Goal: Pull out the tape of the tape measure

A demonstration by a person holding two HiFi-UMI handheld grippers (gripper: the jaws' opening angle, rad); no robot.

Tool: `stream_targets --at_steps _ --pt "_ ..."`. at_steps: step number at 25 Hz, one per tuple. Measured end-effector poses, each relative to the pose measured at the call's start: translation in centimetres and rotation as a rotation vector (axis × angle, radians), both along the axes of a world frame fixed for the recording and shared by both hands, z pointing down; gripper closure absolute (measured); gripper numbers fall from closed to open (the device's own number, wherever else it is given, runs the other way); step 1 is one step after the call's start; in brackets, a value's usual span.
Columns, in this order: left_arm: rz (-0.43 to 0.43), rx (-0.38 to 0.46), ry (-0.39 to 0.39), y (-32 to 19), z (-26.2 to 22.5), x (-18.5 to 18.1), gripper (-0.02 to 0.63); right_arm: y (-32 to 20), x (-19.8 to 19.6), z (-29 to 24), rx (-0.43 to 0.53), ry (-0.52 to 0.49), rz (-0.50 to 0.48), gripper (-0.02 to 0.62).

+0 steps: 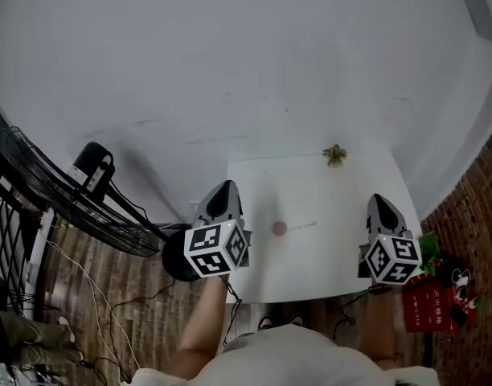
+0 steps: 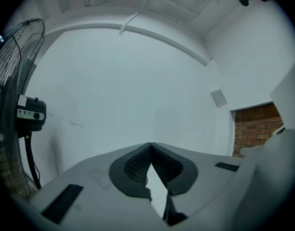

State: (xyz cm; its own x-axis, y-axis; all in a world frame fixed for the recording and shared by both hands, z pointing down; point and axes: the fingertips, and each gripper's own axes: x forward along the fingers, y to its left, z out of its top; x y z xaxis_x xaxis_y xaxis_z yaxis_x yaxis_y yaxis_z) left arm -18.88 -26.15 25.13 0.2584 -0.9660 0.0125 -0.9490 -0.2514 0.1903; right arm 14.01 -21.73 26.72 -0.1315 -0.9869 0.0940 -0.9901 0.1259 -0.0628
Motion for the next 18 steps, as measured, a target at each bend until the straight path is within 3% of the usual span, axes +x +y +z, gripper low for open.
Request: stream_targets --at_steps 18 --pt "-0.038 -0.023 0.026 -0.4 1.2 -1.7 0.595 -0.9 -0.4 -0.2 -0.001 0.029 -0.001 0.595"
